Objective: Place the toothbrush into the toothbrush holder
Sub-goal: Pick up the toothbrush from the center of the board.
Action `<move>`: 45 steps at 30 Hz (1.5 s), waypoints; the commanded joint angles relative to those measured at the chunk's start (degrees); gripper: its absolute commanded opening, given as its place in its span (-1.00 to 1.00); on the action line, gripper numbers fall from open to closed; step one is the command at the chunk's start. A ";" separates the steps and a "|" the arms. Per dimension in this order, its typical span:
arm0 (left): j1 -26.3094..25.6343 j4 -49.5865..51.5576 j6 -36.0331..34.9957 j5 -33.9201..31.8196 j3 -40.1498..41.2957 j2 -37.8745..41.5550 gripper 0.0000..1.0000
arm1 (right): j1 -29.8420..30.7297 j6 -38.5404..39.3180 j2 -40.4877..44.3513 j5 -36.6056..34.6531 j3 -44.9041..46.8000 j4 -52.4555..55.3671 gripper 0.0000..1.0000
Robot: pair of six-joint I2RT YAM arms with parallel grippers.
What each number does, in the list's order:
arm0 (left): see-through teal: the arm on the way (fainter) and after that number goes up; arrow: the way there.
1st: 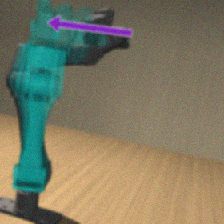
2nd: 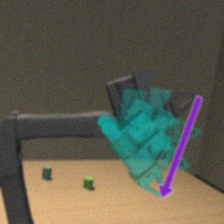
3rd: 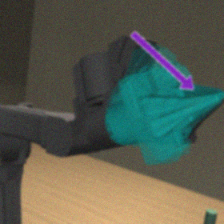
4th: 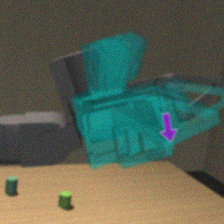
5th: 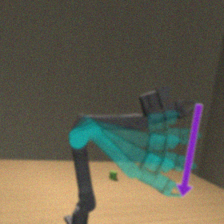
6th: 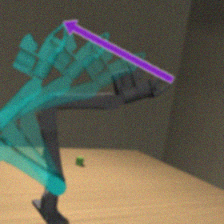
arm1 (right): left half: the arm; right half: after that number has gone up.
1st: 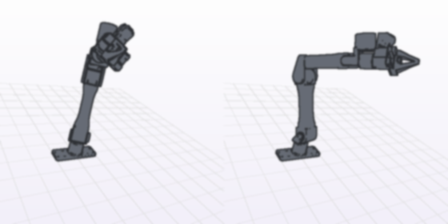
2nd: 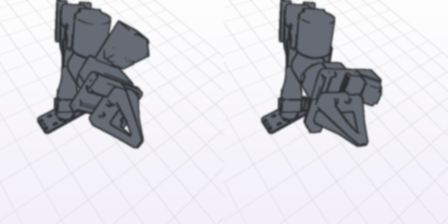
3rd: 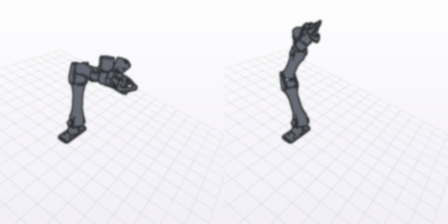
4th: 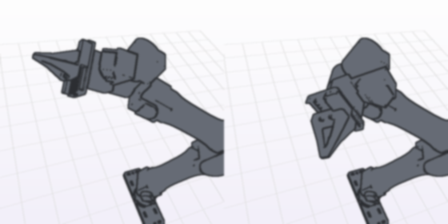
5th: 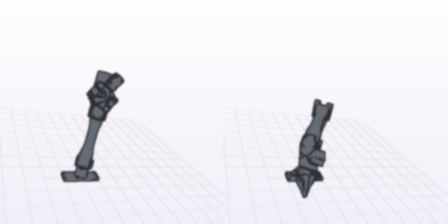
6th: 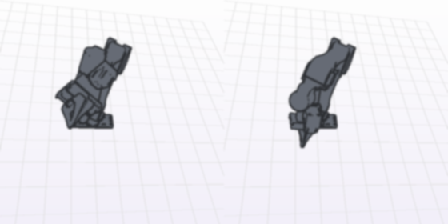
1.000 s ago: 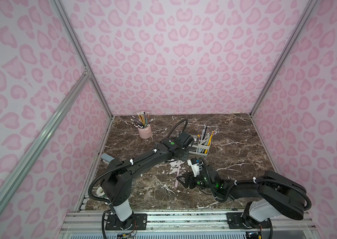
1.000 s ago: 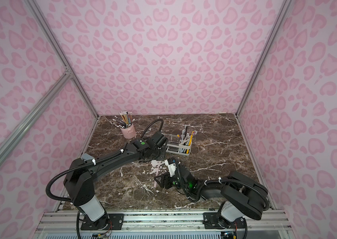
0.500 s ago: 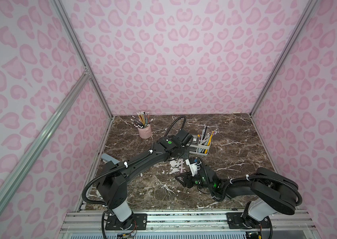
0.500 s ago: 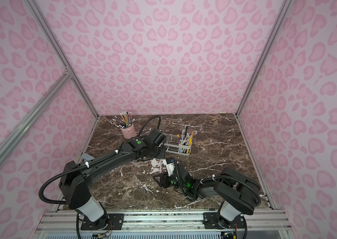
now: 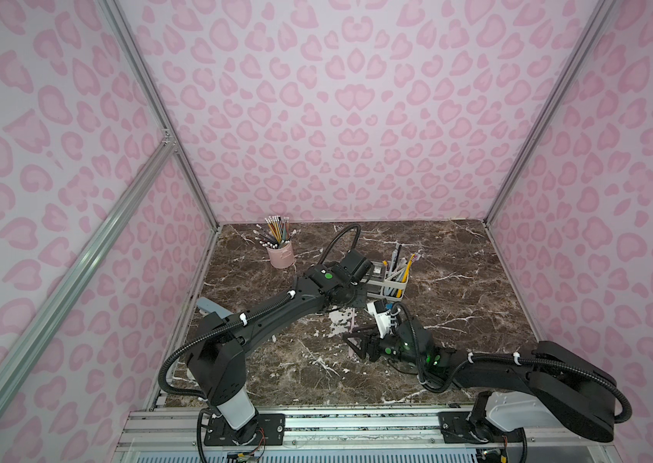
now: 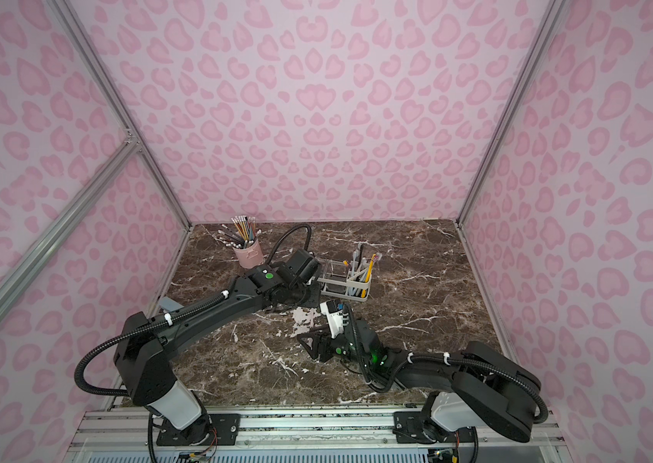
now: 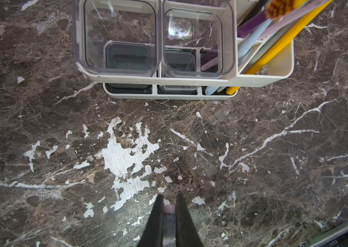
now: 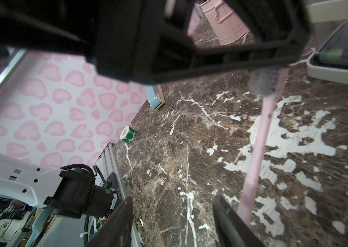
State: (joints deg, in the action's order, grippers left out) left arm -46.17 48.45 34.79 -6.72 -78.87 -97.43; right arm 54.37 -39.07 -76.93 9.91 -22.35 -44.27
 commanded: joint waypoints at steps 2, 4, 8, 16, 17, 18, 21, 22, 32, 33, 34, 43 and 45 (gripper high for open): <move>0.03 -1.11 -0.60 -0.23 -0.30 0.22 -0.94 | 0.03 2.77 -0.15 -2.15 0.26 4.71 0.26; 0.01 -1.01 -0.66 -0.18 -0.56 0.39 -0.93 | -0.18 2.15 -0.97 -2.14 1.16 3.58 0.27; -0.01 -0.55 -0.77 -0.27 -0.68 0.72 -0.93 | -0.20 2.21 -2.12 -2.87 1.69 2.66 0.29; -0.03 -1.10 -0.27 1.04 -0.33 1.19 -0.93 | -0.13 2.68 -7.76 -2.00 0.64 -0.79 0.30; -0.06 -1.12 -0.20 1.22 -0.24 1.28 -0.93 | -0.17 2.51 -8.37 -2.40 0.64 -1.43 0.29; -0.05 -1.24 -0.08 1.37 -0.07 1.40 -0.94 | -0.27 2.67 -9.01 -2.61 0.64 -2.05 0.29; -0.02 -1.67 0.11 2.19 0.59 1.78 -0.93 | -0.55 2.73 -11.21 -2.02 0.17 -3.61 0.27; -0.04 -1.84 0.18 2.43 0.80 1.85 -0.93 | -0.54 2.72 -11.73 -1.79 0.11 -4.22 0.26; -0.09 -2.83 0.63 3.59 2.15 2.07 -0.93 | -0.62 1.93 -12.20 -1.91 0.87 -7.14 -0.08; -0.13 -2.96 0.63 3.81 2.12 2.07 -0.93 | -0.60 1.98 -12.18 -1.91 0.86 -7.05 -0.13; -0.08 -3.01 0.72 3.90 2.06 2.11 -0.93 | -0.62 1.77 -12.32 -1.91 0.99 -7.21 -0.17; -0.14 -3.26 1.07 3.89 1.96 2.86 -0.93 | -0.52 0.19 -13.17 -1.30 1.69 -9.27 -0.45; -0.07 -3.21 1.07 4.06 1.96 2.90 -0.93 | -0.51 0.17 -12.75 -1.63 1.86 -9.12 -0.51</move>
State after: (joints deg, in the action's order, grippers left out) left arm -46.24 48.12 35.42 -2.94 -76.75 -94.98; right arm 53.74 -38.20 -90.11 8.49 -20.62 -50.89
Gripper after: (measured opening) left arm 0.129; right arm 0.257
